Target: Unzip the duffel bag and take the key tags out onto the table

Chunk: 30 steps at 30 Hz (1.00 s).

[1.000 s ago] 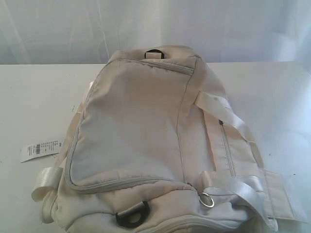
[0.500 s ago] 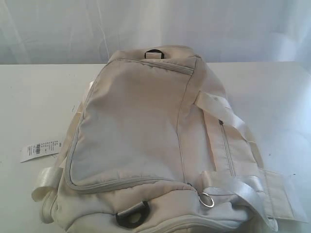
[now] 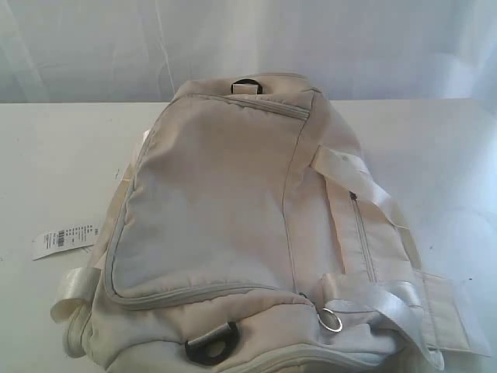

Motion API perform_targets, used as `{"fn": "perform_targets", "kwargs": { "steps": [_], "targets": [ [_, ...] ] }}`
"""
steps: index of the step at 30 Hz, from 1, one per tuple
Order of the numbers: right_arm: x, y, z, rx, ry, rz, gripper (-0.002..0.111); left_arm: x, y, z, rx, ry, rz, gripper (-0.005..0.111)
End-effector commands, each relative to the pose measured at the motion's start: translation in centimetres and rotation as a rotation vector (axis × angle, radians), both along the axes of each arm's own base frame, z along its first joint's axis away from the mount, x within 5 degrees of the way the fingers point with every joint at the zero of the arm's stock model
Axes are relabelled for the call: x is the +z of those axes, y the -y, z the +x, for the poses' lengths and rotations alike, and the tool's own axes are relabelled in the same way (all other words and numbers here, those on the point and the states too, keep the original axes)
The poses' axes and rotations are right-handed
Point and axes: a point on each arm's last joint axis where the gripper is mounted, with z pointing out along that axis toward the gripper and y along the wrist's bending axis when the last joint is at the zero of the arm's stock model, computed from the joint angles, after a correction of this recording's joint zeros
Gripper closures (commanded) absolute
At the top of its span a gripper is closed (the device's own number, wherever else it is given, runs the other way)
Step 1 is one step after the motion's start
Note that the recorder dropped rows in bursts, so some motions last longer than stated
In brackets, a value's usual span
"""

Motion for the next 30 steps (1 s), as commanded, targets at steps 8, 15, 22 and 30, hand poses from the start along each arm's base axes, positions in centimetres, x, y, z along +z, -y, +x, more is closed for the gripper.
{"fn": "perform_targets", "kwargs": {
  "steps": [8, 15, 22, 30],
  "targets": [
    [0.2, 0.0, 0.0, 0.0, 0.016, -0.006, 0.108, -0.3, 6.3, 0.6, -0.923, -0.15, -0.22, 0.107],
    [0.2, 0.0, 0.0, 0.0, 0.016, -0.006, 0.108, -3.7, 6.8, 0.5, -0.938, -0.189, -0.18, 0.107],
    [0.2, 0.0, 0.0, 0.003, 0.016, -0.019, 0.108, -7.2, 6.6, 1.0, -0.836, -0.253, -0.173, 0.09],
    [0.6, 0.0, 0.1, 0.003, 0.066, -0.036, 0.108, -7.1, 7.3, 2.4, -0.864, -0.193, -0.129, 0.056]
  ]
}}
